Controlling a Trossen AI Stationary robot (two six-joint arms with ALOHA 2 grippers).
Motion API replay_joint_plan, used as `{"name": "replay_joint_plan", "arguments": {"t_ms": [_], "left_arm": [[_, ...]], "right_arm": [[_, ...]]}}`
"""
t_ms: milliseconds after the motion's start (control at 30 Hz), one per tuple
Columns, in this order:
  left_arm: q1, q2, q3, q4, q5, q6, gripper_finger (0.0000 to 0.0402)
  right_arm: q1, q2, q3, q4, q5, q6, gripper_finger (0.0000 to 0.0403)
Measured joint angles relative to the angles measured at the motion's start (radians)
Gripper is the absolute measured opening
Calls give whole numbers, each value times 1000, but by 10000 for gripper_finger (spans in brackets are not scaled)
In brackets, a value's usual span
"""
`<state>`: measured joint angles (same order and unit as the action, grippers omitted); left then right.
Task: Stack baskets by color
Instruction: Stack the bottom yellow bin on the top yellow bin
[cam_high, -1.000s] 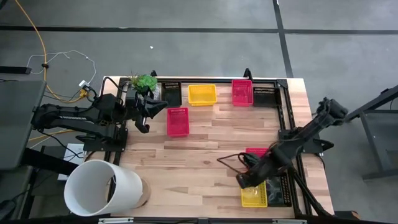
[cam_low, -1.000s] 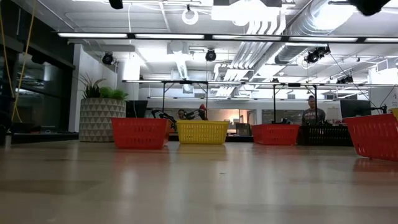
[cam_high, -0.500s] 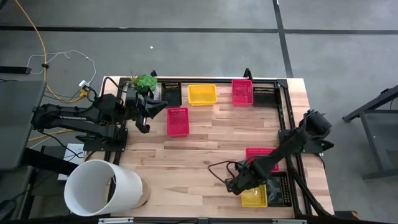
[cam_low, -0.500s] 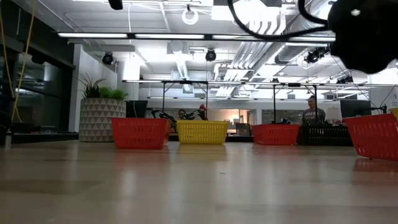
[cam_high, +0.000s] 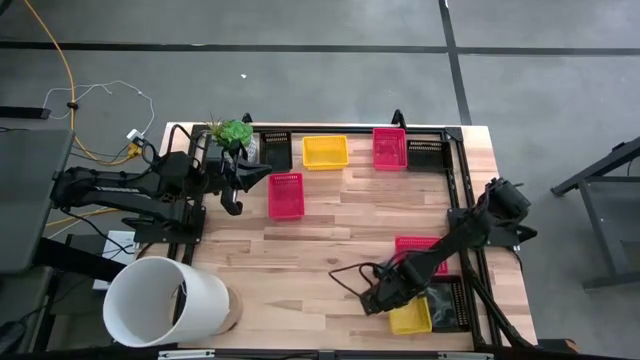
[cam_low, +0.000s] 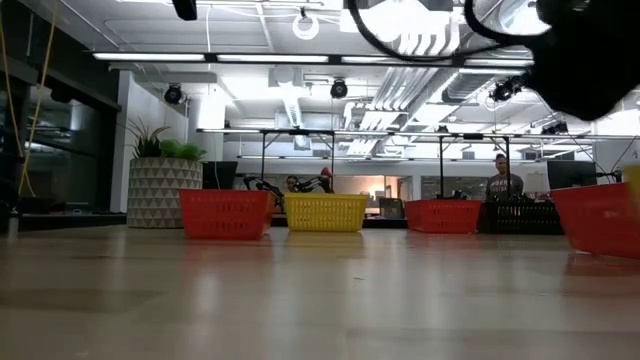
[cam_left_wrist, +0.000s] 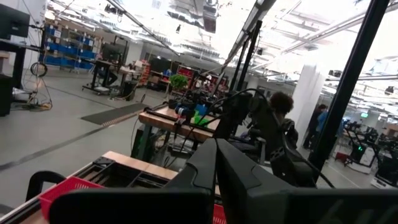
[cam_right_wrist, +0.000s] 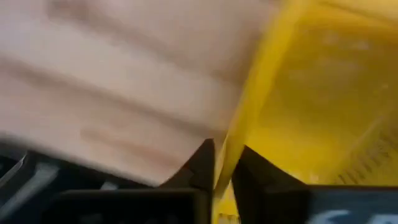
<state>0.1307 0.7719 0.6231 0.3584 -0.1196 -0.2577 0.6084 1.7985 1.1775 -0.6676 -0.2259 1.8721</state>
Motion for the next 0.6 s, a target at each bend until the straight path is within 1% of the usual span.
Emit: {"name": "replay_joint_plan", "arguments": {"t_ms": [33,100,167,200,267,333,400,467,533,600], "left_arm": [[0,0,0,0,0,0,1],[0,0,0,0,0,0,1],[0,0,0,0,0,0,1],[0,0,0,0,0,0,1],[0,0,0,0,-2,0,1],[0,0,0,1,-5,0,1],[0,0,0,1,-5,0,1],[0,0,0,1,-5,0,1],[0,0,0,2,-5,0,1],[0,0,0,2,-5,0,1]], "right_arm": [[-2,0,14,6,-5,-34,11],[-9,-1,46,1,-25,-101,18],[-18,-9,86,-6,-41,-207,19],[-25,-18,111,-2,-46,-268,13],[-42,-43,159,-7,-67,-429,4],[-69,-66,209,-60,-109,-584,6],[-97,-85,256,-145,-154,-787,3],[-126,-102,305,-172,-175,-1009,2],[-160,-126,354,-197,-155,-1220,2],[-202,-130,413,-252,-70,-1391,1]]}}
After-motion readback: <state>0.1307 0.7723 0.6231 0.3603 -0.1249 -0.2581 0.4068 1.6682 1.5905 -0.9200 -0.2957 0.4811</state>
